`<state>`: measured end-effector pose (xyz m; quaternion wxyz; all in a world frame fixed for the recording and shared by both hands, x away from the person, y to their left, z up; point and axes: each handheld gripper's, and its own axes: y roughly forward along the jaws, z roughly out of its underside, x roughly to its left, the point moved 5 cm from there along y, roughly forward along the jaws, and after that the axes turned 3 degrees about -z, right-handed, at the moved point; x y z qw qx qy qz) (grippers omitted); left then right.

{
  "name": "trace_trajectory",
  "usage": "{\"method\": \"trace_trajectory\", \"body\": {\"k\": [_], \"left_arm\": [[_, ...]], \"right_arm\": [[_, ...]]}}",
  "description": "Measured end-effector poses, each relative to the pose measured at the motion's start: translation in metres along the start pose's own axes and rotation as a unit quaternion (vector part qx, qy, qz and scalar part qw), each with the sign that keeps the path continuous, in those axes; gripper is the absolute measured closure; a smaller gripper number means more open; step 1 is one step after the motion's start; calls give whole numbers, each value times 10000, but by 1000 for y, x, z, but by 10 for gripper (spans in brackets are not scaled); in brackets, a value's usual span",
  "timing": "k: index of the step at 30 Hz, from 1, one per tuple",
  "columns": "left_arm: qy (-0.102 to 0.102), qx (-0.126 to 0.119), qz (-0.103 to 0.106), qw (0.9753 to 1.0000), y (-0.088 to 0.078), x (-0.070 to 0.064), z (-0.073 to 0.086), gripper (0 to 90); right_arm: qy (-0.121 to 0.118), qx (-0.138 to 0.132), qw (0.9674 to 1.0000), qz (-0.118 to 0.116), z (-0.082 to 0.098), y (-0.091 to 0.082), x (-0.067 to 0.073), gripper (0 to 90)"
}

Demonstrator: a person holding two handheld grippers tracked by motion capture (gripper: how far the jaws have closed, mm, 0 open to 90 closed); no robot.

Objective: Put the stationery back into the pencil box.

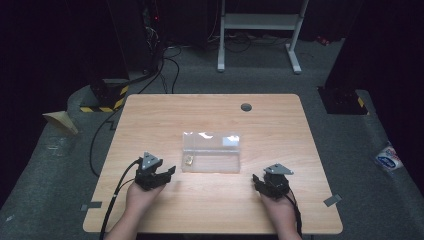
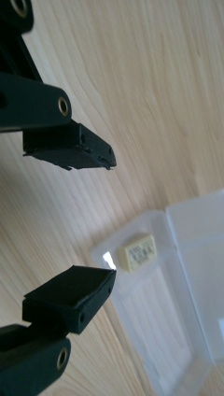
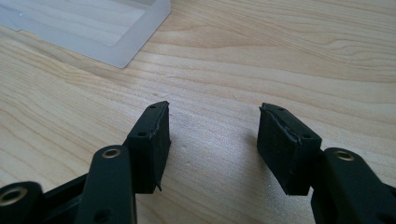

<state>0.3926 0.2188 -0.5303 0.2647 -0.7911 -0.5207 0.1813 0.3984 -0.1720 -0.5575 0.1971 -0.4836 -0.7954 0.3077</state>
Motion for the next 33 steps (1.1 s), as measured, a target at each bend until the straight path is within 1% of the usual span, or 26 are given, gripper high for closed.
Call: {"method": "trace_trajectory", "body": {"k": [2, 3, 4, 5, 6, 8, 10, 11, 12, 13, 14, 16, 17, 19, 22, 23, 25, 33], "left_arm": [[-1, 87, -40, 10000, -3, 9, 7, 357], [51, 114, -82, 9999, -5, 14, 11, 349], [98, 131, -69, 9998, -6, 19, 15, 336], [216, 231, -36, 9995, -7, 24, 21, 318], [375, 348, -105, 9986, -7, 29, 26, 282], [561, 483, -245, 9970, -9, 38, 32, 239], [506, 490, -194, 9973, -13, 48, 39, 207], [480, 518, -202, 9973, -15, 53, 43, 187], [441, 550, -268, 9972, -16, 57, 48, 143], [338, 528, -323, 9975, -17, 60, 53, 122], [182, 487, -318, 9981, -20, 62, 56, 106], [-46, 471, -476, 9977, -24, 64, 60, 128], [-108, 450, -535, 9975, -25, 65, 60, 142], [-95, 468, -578, 9972, -25, 64, 61, 151], [-122, 469, -557, 9973, -26, 63, 61, 147], [-125, 474, -532, 9974, -27, 63, 62, 147], [-136, 457, -514, 9975, -27, 63, 62, 155], [-129, 458, -554, 9973, -27, 63, 62, 157]], "right_arm": [[-3, -3, 10000, -4, 0, 0, 0, 434], [1, -5, 10000, -10, 0, 0, 0, 434], [6, -5, 10000, -14, 0, 0, 0, 434], [3, -6, 10000, -14, 0, 0, 0, 434], [-9, -12, 10000, -11, 0, 0, 0, 435], [-6, -11, 10000, -13, 0, 0, -1, 436], [0, -11, 10000, -14, 0, 0, 0, 436], [-7, -12, 10000, -12, 0, 0, -1, 435], [-3, -10, 10000, -11, 0, 0, -1, 435], [3, -10, 10000, -11, 0, 0, 0, 434], [26, 0, 10000, -12, 0, 0, 0, 434], [-3, -2, 10000, -18, 0, 0, 0, 434], [-3, -8, 10000, -11, 1, -1, 0, 434], [24, -9, 10000, 9, 1, -1, 0, 431], [-10, -16, 10000, 40, 1, -2, 0, 429], [20, -16, 10000, 56, 2, -2, 1, 429], [31, -10, 10000, 54, 2, -2, 1, 427], [25, -10, 10000, 38, 2, -2, 0, 423]]}}
